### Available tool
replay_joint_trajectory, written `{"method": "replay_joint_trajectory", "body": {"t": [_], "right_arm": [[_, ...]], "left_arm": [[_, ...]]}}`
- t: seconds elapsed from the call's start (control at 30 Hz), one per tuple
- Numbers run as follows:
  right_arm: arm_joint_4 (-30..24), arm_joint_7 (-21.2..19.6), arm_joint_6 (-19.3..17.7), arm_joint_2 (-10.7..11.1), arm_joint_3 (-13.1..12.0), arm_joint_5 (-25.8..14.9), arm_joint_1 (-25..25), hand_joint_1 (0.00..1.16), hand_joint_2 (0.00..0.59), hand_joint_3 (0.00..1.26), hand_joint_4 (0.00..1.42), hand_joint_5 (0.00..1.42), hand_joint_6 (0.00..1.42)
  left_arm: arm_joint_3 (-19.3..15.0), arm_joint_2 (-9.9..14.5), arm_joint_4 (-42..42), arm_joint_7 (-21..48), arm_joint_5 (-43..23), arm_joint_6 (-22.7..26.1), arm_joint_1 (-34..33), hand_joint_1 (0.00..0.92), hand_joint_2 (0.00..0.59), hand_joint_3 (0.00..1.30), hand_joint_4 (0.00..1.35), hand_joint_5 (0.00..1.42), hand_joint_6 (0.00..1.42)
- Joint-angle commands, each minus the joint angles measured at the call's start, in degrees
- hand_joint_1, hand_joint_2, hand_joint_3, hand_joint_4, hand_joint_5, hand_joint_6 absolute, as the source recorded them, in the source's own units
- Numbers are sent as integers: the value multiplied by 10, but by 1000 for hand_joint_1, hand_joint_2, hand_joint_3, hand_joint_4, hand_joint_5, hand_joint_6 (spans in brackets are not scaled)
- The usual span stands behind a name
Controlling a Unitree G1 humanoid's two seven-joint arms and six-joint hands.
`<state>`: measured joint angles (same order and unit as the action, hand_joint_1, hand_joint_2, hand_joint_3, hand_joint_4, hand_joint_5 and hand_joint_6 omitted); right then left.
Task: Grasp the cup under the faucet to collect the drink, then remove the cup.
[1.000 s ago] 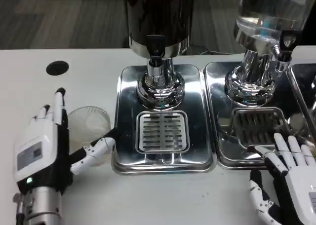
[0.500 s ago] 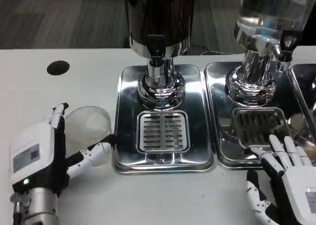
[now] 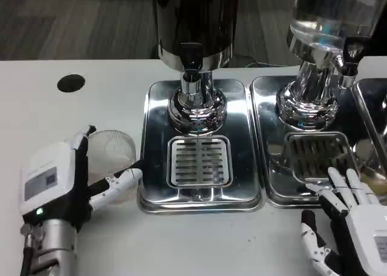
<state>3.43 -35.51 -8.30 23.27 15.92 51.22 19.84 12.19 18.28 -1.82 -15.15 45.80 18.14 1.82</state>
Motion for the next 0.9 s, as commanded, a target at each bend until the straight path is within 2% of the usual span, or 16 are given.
{"method": "replay_joint_trajectory", "body": {"t": [0.03, 0.17, 0.27, 0.33, 0.4, 0.63, 0.83, 0.9], "right_arm": [[4, -6, -7, 2, -6, -5, -3, 94, 501, 363, 74, 15, 120], [6, -6, -9, 1, -8, -8, -6, 95, 501, 370, 74, 15, 123], [8, -6, -11, 1, -8, -10, -7, 96, 501, 393, 74, 25, 126], [9, -6, -12, 1, -8, -11, -8, 96, 501, 398, 74, 26, 136], [9, -5, -13, 1, -9, -13, -8, 96, 501, 400, 74, 26, 138], [14, -4, -15, 0, -9, -15, -6, 96, 501, 420, 74, 26, 143], [15, -4, -16, 1, -10, -17, -5, 96, 501, 422, 84, 26, 156], [16, -4, -17, 1, -10, -18, -4, 96, 501, 422, 84, 30, 158]], "left_arm": [[6, 0, -12, -2, 7, 4, -5, 178, 84, 307, 339, 618, 797], [6, -1, -12, -2, 5, 8, -5, 263, 111, 435, 504, 819, 1074], [6, -2, -14, -3, 3, 11, -6, 297, 117, 508, 576, 910, 1185], [7, -3, -15, -4, 4, 14, -6, 357, 101, 595, 616, 948, 1238], [8, -5, -15, -6, 3, 15, -7, 393, 85, 632, 628, 959, 1269], [5, -12, -22, -19, -5, 14, -3, 419, 62, 672, 647, 955, 1280], [4, -20, -22, -39, -2, 15, 3, 432, 67, 686, 652, 936, 1261], [4, -23, -19, -46, 0, 17, 7, 473, 71, 698, 660, 921, 1274]]}}
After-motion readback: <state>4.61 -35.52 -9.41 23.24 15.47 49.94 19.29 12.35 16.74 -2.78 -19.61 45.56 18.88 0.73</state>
